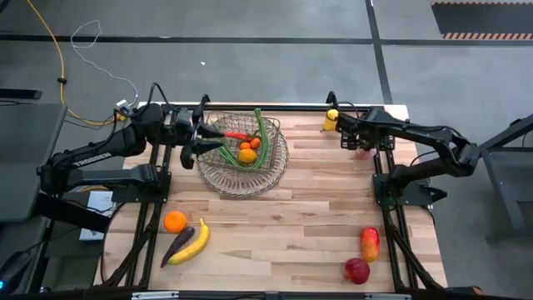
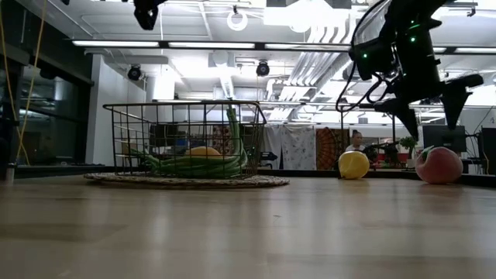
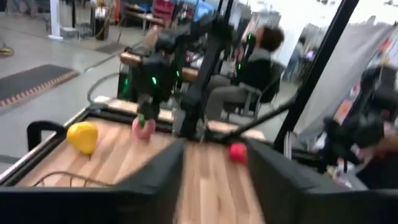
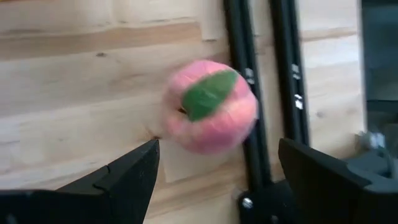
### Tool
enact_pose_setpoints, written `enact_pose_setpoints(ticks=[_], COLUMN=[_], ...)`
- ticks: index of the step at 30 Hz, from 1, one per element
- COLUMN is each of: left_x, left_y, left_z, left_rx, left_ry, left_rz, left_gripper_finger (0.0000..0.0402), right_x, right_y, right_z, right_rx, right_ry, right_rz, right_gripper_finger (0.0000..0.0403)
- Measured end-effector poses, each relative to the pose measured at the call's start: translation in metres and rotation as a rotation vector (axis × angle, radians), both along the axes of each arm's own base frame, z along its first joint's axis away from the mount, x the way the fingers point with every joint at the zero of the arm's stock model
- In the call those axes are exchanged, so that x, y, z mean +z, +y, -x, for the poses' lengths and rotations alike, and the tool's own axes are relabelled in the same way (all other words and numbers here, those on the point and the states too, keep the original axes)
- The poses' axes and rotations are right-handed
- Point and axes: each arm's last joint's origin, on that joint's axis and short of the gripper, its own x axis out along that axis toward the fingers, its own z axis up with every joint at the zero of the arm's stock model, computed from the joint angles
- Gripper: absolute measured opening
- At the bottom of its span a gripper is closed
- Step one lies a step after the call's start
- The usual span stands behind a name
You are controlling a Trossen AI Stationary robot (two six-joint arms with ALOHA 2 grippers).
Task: Build produce basket
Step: Put the pink peach into the wire basket
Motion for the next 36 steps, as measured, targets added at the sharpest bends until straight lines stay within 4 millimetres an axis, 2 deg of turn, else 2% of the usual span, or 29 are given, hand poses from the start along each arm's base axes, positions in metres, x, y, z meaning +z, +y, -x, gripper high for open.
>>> enact_pose_setpoints(ticks=[3, 5, 9, 13, 18, 28, 36], left_x=[-0.002, -0.002, -0.006, -0.033, -0.051, -0.044, -0.044], left_y=[-0.001, -0.001, -0.003, -0.004, -0.006, -0.01, -0.009], left_z=[0.001, 0.001, -0.001, -0.007, -0.008, -0.009, -0.009], left_rx=[-0.021, -0.038, -0.053, -0.064, -0.063, -0.087, -0.087], left_ry=[0.021, 0.02, -0.007, -0.127, -0.184, -0.206, -0.206], left_rz=[-0.023, -0.026, -0.025, 0.058, 0.186, 0.216, 0.245], left_gripper_finger=[0.0036, 0.0015, 0.001, 0.0004, 0.0001, 0.0, 0.0], right_x=[-0.001, -0.001, -0.001, -0.003, -0.009, -0.038, -0.061], right_y=[-0.01, -0.017, -0.03, -0.041, -0.052, -0.065, -0.076], right_z=[0.003, 0.007, 0.018, 0.028, 0.029, 0.026, 0.02], right_rx=[0.011, 0.02, 0.052, 0.03, 0.05, 0.095, 0.109], right_ry=[-0.033, -0.044, -0.055, -0.078, -0.141, -0.059, 0.03], right_rz=[-0.016, -0.02, -0.064, -0.114, -0.154, -0.319, -0.37], right_gripper_finger=[0.0319, 0.0319, 0.0319, 0.0319, 0.0319, 0.0319, 0.0319])
